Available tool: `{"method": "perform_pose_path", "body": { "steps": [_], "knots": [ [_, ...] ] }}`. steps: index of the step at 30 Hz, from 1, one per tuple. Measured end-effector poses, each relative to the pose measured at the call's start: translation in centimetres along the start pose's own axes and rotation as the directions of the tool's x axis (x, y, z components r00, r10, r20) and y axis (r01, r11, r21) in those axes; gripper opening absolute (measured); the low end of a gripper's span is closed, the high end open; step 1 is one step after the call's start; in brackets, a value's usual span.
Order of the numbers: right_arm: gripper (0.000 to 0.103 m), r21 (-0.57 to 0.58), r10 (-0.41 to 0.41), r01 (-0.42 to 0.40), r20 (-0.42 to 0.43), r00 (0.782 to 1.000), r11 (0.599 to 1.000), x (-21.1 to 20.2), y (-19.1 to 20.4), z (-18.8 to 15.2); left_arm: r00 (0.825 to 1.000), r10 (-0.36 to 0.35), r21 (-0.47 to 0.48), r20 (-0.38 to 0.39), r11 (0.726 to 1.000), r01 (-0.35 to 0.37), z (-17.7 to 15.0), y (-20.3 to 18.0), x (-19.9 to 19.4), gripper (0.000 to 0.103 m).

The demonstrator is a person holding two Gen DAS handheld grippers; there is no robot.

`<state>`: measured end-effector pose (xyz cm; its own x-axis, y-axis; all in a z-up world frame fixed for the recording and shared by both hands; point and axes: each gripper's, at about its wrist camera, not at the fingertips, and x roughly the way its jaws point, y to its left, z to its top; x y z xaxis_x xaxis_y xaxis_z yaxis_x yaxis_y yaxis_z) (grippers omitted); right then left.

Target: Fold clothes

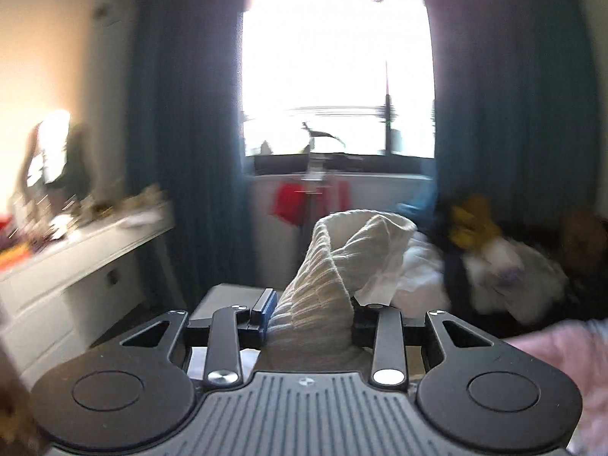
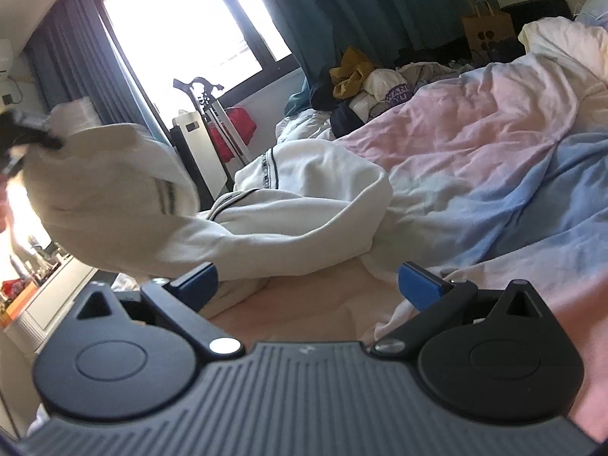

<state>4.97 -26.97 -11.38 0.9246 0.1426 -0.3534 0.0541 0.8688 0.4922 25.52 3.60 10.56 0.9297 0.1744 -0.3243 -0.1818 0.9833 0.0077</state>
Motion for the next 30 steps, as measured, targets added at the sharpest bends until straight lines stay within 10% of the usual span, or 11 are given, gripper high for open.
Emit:
{"method": "perform_pose_path", "body": {
  "steps": [6,13,17,23,30],
  "knots": [
    [0.103,0.014,0.012,-0.011,-0.015,1.000,1.000,0.6,0.1,-0.2,0.981,0.077,-0.198,-0.180,0.974,-0.112,-6.1,12.1,3.8,0.024],
    [0.103,0.030,0.023,-0.022,-0.039,0.999,0.999,1.9,0.2,-0.6,0.917,0.096,-0.390,-0.387,0.884,-0.257,-13.3,25.6,8.0,0.025],
    [0.103,0.025,0.026,-0.025,-0.048,0.998,0.999,2.4,0.4,-0.8,0.938,-0.030,-0.495,-0.344,0.855,-0.154,-16.0,29.0,6.5,0.030],
    [0.103,-0.005,0.030,-0.031,-0.060,0.998,1.000,2.0,1.1,-1.0,0.948,-0.211,-0.542,-0.238,0.839,0.051,-16.1,32.5,1.8,0.073],
    [0.103,-0.090,0.059,-0.063,-0.053,0.997,0.994,1.7,3.0,-1.4,0.921,-0.346,-0.510,-0.179,0.833,0.214,-13.3,33.1,2.0,0.085]
  ]
}}
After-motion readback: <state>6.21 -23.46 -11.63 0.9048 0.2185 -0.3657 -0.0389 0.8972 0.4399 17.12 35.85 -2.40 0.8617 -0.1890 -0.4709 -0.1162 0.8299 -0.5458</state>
